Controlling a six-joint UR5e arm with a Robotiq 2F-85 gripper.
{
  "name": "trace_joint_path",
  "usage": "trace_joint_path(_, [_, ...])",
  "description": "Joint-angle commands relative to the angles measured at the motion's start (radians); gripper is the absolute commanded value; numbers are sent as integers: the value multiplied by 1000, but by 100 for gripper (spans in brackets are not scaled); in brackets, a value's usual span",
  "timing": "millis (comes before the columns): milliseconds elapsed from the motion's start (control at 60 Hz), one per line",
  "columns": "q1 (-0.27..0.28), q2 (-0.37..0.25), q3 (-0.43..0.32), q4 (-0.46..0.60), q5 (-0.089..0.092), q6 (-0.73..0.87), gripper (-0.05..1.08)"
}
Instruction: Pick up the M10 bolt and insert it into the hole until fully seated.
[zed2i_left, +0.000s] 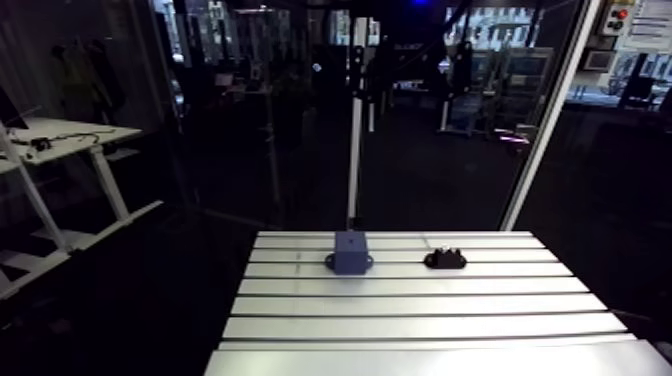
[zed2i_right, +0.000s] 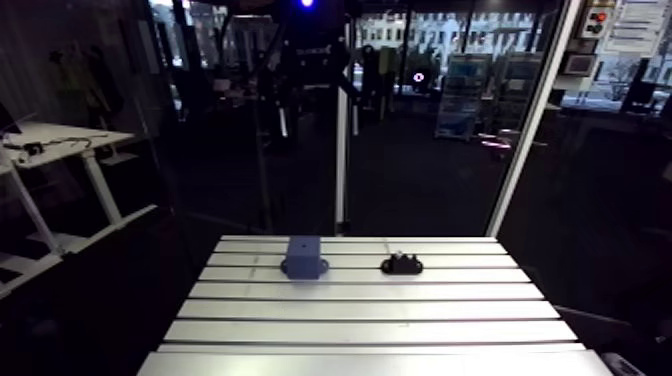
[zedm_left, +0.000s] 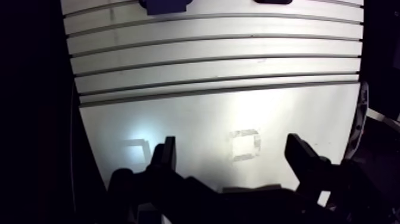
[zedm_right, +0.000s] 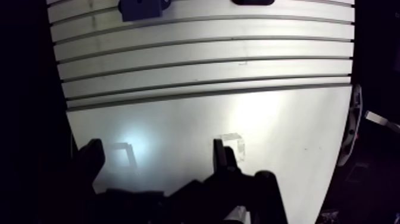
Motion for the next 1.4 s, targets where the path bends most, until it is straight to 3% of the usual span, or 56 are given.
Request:
trace_joint_path(17, [-5,51,3,-123,56,-64,1])
trace_joint_path(783, [-21,62,12,-138,58,-81,1])
trace_joint_path(917, [-49,62,51,-244,64,-157,1])
trace_joint_path(1117, [-109,62,92,-281,61,-214,1])
trace_joint_path(1250, [-153,67,126,-351,77,-263,1])
trace_joint_path(1317, [-180,69,148,-405,96,-293,1])
trace_joint_path(1400, [-198,69,163,-429,97,-301,1])
